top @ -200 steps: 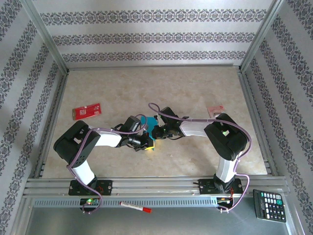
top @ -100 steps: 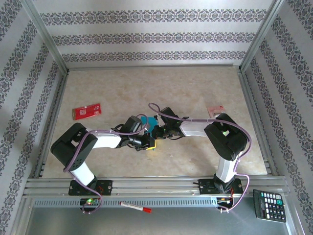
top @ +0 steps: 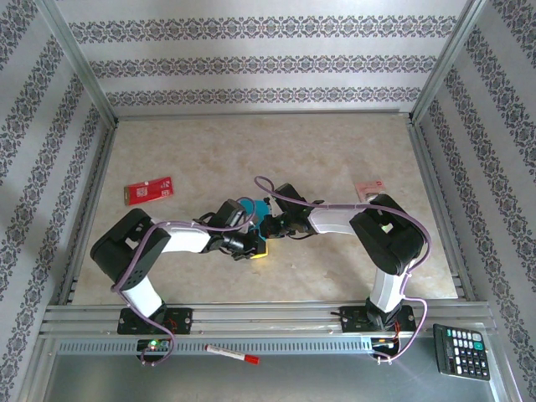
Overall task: Fold a paper plane with a square sheet of paper (pick it up from the middle)
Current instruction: Third fold the triangle at the center of the table.
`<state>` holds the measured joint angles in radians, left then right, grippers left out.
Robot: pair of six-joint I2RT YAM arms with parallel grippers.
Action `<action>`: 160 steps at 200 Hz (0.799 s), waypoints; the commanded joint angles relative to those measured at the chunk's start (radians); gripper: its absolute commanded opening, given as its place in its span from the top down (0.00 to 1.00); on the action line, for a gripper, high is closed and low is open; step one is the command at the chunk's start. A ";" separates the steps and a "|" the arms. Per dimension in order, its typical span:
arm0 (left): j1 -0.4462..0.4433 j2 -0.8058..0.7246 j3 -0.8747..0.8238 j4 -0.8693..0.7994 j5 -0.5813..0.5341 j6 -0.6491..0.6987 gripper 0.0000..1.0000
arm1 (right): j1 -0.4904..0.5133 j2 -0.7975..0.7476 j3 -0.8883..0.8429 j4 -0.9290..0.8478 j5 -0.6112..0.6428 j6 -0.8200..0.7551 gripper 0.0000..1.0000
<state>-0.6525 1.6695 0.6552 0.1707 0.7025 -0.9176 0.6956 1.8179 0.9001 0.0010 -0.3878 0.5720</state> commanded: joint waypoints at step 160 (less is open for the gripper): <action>0.117 -0.020 0.051 -0.112 -0.020 0.096 0.94 | -0.012 0.021 -0.038 -0.081 0.027 -0.019 1.00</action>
<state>-0.5697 1.6936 0.6815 0.1139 0.6796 -0.8543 0.6952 1.8175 0.9001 0.0010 -0.3874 0.5720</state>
